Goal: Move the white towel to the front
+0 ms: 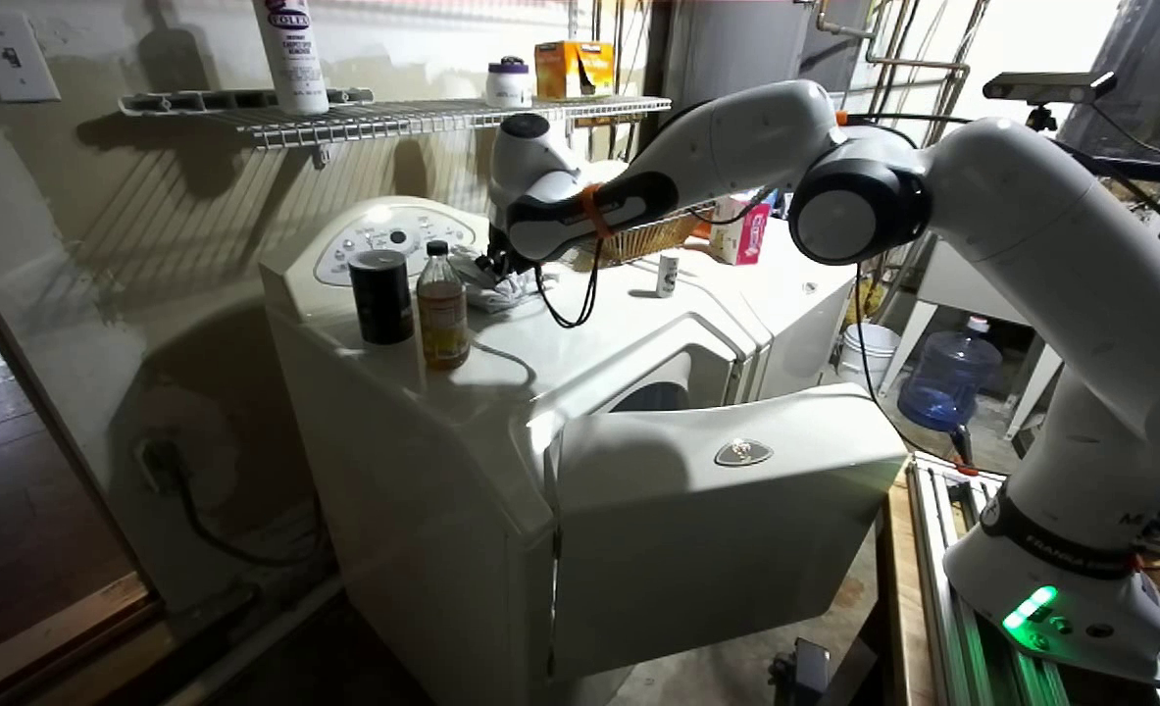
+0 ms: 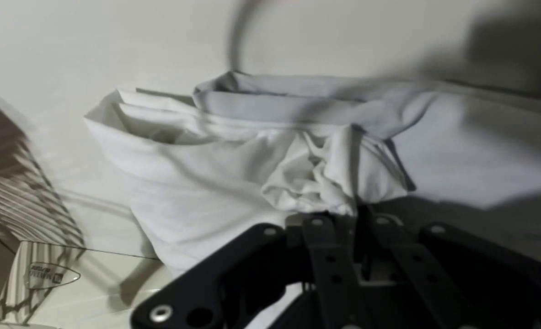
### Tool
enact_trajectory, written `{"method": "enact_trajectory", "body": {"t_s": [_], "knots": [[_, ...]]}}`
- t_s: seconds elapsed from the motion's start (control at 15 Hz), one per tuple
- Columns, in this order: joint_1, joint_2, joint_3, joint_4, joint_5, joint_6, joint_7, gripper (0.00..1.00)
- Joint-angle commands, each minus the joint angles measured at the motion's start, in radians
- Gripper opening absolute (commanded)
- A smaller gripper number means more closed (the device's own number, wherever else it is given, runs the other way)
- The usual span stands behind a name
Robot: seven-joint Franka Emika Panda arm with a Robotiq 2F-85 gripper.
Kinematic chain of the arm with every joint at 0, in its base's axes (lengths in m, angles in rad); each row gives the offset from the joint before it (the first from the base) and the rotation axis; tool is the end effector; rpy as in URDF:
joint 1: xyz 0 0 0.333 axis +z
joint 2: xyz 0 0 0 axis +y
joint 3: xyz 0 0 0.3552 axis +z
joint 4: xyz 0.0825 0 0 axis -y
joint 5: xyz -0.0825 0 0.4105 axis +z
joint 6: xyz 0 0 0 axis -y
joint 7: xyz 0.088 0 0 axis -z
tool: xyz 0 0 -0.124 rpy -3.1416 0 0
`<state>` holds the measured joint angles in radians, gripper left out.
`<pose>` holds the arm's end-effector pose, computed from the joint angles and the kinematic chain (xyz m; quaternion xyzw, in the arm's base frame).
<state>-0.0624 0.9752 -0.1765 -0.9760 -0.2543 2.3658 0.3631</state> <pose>0.8701 -0.1507 0.3183 0.9488 -0.1672 0.2187 0.1550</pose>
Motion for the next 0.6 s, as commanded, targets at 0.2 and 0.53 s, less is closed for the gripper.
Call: {"method": "enact_trajectory", "body": {"t_s": [0.2,0.53], "knots": [[0.084,0.026,-0.11,0.111,-0.013,-0.022,0.113,0.03],[0.164,-0.081,-0.227,0.042,-0.069,-0.12,0.212,0.03]]}}
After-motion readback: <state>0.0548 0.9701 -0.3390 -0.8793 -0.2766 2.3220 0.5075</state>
